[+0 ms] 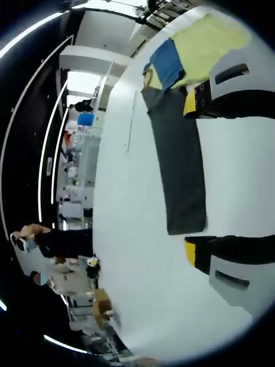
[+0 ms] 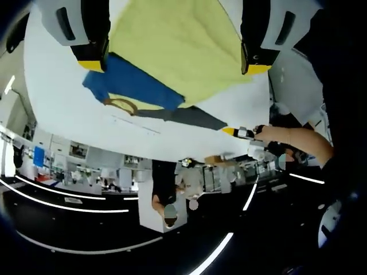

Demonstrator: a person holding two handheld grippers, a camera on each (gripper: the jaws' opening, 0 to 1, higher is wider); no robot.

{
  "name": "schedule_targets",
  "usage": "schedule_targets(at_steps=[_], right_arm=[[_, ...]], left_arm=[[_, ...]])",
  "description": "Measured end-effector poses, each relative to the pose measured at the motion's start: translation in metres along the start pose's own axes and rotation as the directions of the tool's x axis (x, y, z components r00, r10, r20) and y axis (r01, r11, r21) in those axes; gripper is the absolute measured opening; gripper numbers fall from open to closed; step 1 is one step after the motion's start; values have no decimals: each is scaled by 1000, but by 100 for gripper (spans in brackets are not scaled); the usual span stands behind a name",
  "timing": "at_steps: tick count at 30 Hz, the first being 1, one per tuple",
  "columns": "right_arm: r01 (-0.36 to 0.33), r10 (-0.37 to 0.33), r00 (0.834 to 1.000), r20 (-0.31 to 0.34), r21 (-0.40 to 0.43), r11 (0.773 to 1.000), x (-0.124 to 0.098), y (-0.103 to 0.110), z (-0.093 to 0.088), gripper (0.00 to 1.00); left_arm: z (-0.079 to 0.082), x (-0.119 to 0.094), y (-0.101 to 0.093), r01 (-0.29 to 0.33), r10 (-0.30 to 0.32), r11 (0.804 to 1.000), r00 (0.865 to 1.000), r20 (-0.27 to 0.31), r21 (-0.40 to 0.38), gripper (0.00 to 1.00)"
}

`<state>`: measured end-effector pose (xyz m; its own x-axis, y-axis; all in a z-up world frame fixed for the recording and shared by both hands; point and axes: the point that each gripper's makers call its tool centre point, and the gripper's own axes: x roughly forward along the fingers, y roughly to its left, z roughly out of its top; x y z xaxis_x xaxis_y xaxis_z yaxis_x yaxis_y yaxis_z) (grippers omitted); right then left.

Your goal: Fold the garment on the visible template until the final outline fits inside the template.

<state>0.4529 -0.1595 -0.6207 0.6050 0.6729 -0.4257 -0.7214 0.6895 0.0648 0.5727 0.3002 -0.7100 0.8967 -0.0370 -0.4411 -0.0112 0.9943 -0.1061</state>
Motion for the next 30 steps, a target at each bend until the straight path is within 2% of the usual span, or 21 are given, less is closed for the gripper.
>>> schedule_targets(at_steps=[6, 10, 15, 17, 22, 25, 26, 30], right_arm=[[4, -4, 1000, -15, -14, 1000, 0, -1, -2, 94], [11, -12, 1000, -18, -17, 1000, 0, -2, -2, 92], [24, -24, 999, -34, -12, 1000, 1, -4, -4, 90], [23, -24, 999, -39, -21, 1000, 1, -4, -4, 89], [35, -35, 999, -27, -12, 999, 2, -5, -2, 87], [39, -40, 999, -23, -14, 999, 2, -5, -2, 87], [40, -40, 999, -26, -5, 999, 3, -5, -3, 87], [43, -43, 998, -37, -5, 999, 4, -4, -7, 86]], left_arm=[[-10, 13, 24, -66, 65, 996, 998, -23, -54, 71], [-17, 18, 33, -100, 98, 993, 994, -42, -62, 61], [-28, 26, 42, -123, 119, 991, 990, -71, -54, 48], [-31, 28, 49, -149, 147, 989, 986, -80, -23, 45], [-38, 33, 56, -160, 158, 987, 982, -99, -11, 34], [-44, 33, 60, -180, 174, 982, 978, -114, -54, 27], [-43, 33, 62, -185, 180, 982, 978, -108, -44, 24], [-42, 31, 58, -185, 181, 982, 978, -101, -32, 21]])
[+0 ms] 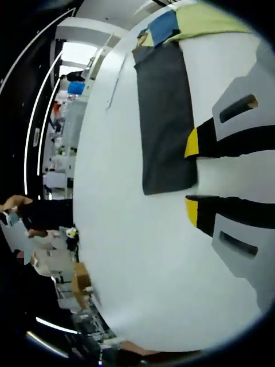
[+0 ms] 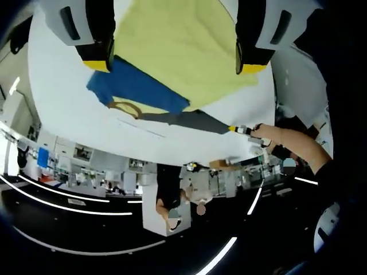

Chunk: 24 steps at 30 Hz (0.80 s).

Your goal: Fold the garment on the visible template until the final outline fits inside the template.

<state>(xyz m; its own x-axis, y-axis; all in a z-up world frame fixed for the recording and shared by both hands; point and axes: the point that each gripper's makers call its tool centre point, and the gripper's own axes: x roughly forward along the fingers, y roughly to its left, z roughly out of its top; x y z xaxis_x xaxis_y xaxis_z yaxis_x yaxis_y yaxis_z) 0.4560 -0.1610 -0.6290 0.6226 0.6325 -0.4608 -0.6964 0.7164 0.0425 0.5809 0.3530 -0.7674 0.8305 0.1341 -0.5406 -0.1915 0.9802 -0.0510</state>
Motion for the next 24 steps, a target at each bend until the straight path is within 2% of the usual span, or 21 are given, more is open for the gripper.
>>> schedule_targets(at_steps=[3, 6, 8, 13, 16, 18, 20, 24], right_arm=[[2, -2, 1000, -6, 1, 1000, 1, 0, -2, 85], [2, -2, 1000, -9, -1, 1000, 3, 1, -3, 84], [4, -4, 1000, -10, 2, 1000, 3, 1, -3, 84], [9, -9, 1000, -17, -3, 1000, 3, 0, -5, 83], [16, -16, 1000, -16, 3, 1000, 2, -3, -7, 81], [20, -20, 1000, -20, 5, 1000, 1, -6, -10, 81], [22, -22, 1000, -19, 7, 1000, 1, -7, -11, 81], [18, -18, 1000, -20, 12, 1000, 2, -4, -13, 82]], left_arm=[[-2, -5, -6, 0, 0, 1000, 1000, -7, 10, 19], [0, -9, -9, -12, 12, 1000, 1000, -3, -19, 16], [0, -12, -10, -36, 36, 999, 999, -14, -21, 13], [0, -16, -7, -106, 103, 985, 994, -31, -139, 9], [1, -17, -3, -122, 118, 957, 993, -30, -262, 5], [0, -18, -1, -132, 125, 955, 991, -41, -264, 2], [1, -17, -3, -116, 110, 957, 993, -38, -267, 1], [1, -16, -1, -106, 99, 953, 994, -38, -285, 0]])
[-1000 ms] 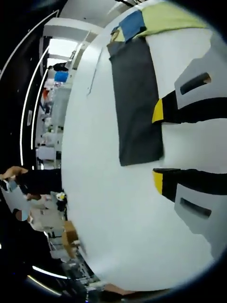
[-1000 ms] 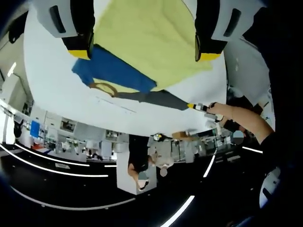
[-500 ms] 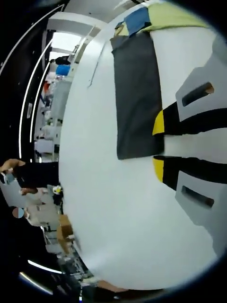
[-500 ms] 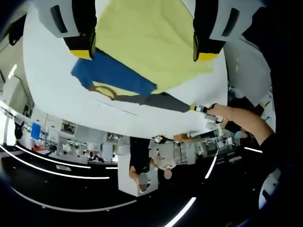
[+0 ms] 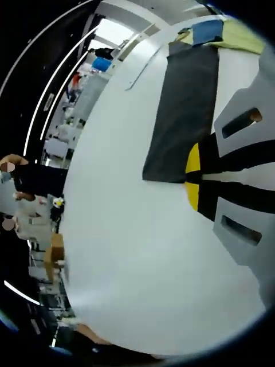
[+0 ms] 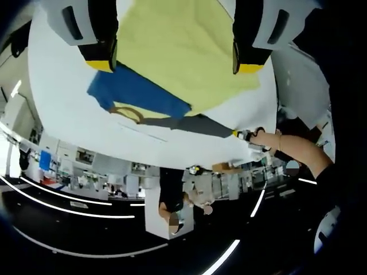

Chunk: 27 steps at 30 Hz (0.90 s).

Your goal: Fold the garment on the visible template until the final outline fits inside the template.

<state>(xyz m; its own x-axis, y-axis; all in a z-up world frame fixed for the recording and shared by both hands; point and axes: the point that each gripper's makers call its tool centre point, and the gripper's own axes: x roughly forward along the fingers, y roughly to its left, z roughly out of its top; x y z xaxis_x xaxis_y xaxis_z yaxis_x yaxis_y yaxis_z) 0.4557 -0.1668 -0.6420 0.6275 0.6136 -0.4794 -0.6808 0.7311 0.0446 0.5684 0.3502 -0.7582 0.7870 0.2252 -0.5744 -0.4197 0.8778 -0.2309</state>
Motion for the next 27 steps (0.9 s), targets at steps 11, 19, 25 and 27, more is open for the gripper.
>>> schedule_targets(at_steps=[11, 19, 25, 27], right_arm=[[-2, 2, 1000, 13, -11, 1000, 0, 4, 3, 82], [-15, 15, 1000, 16, -10, 1000, 1, 8, 2, 83], [-23, 23, 1000, 19, -13, 1000, 0, 6, 1, 82], [-28, 28, 999, 22, -11, 1000, 0, 6, 1, 82]], left_arm=[[4, -4, -4, 13, -13, 1000, 1000, -11, 21, 0], [12, -9, -17, 78, -78, 997, 997, 6, 18, 0], [18, -14, -26, 104, -105, 992, 994, 12, 68, 0], [20, -15, -29, 114, -116, 991, 993, 20, 65, 0]])
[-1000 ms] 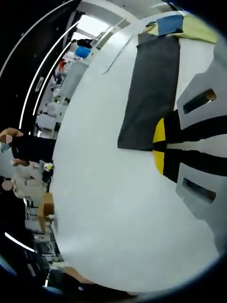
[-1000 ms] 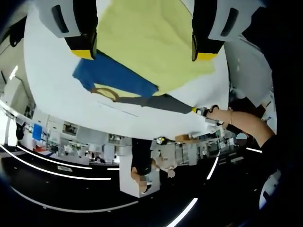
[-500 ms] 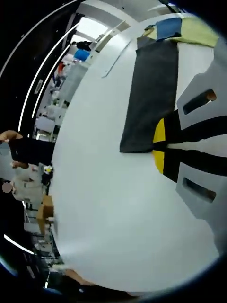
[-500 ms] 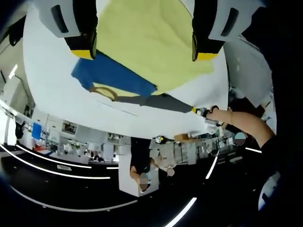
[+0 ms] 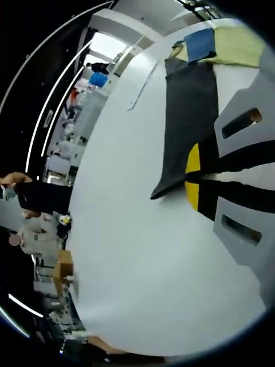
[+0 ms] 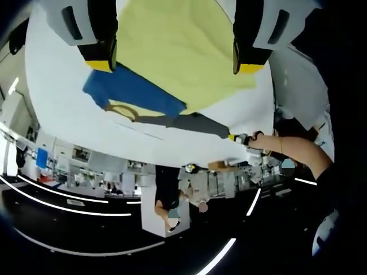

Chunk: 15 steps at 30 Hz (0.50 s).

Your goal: Fold the garment on the visible template until the final outline fits inside the template.

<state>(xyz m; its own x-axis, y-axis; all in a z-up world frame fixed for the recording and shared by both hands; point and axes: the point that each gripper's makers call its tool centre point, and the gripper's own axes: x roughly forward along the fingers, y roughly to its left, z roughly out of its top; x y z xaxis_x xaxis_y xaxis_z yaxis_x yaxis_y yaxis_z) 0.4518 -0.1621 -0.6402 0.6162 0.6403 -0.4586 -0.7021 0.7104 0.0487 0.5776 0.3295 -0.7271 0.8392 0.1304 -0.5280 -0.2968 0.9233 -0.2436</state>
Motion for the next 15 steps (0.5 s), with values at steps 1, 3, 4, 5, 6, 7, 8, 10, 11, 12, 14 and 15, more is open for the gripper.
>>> schedule_targets(at_steps=[1, 3, 4, 5, 6, 7, 8, 10, 11, 12, 14, 15], right_arm=[[-1, 1, 1000, 0, 0, 1000, 0, 0, 0, 82], [-6, 6, 1000, 0, -4, 1000, -1, 1, 0, 83], [-8, 8, 1000, 1, -3, 1000, -1, 2, 0, 83], [-10, 10, 1000, 1, -2, 1000, -1, 2, 0, 83], [-12, 12, 1000, 1, -3, 1000, -2, 3, -1, 83], [-14, 14, 1000, 1, -3, 1000, -2, 4, -1, 84], [-15, 15, 1000, 0, -1, 1000, -2, 4, -2, 84], [-18, 18, 1000, -3, 0, 1000, -2, 5, -3, 84], [-17, 17, 1000, -4, 0, 1000, -2, 5, -4, 84], [-18, 18, 1000, -5, 1, 1000, -3, 6, -4, 83], [-20, 20, 1000, -5, 6, 1000, -3, 7, -5, 83], [-20, 20, 1000, -5, 7, 1000, -3, 8, -6, 83]], left_arm=[[0, -1, -1, 2, -2, 1000, 1000, 1, -2, 0], [2, -2, -5, 12, -12, 1000, 1000, 5, -4, 0], [3, -3, -7, 17, -17, 1000, 1000, 6, -4, 0], [5, -4, -12, 29, -29, 1000, 1000, 11, -3, 0], [6, -5, -15, 36, -36, 999, 999, 13, 0, 0], [7, -7, -18, 38, -38, 999, 999, 14, 0, 0], [8, -8, -20, 39, -39, 999, 999, 15, 1, 0], [10, -8, -26, 54, -54, 999, 998, 23, 3, 0], [11, -8, -28, 59, -59, 998, 998, 22, 2, 0], [12, -8, -31, 67, -67, 998, 997, 24, 4, 0], [13, -8, -35, 78, -78, 997, 997, 26, 0, 0], [13, -8, -38, 81, -81, 997, 996, 29, -3, 0]])
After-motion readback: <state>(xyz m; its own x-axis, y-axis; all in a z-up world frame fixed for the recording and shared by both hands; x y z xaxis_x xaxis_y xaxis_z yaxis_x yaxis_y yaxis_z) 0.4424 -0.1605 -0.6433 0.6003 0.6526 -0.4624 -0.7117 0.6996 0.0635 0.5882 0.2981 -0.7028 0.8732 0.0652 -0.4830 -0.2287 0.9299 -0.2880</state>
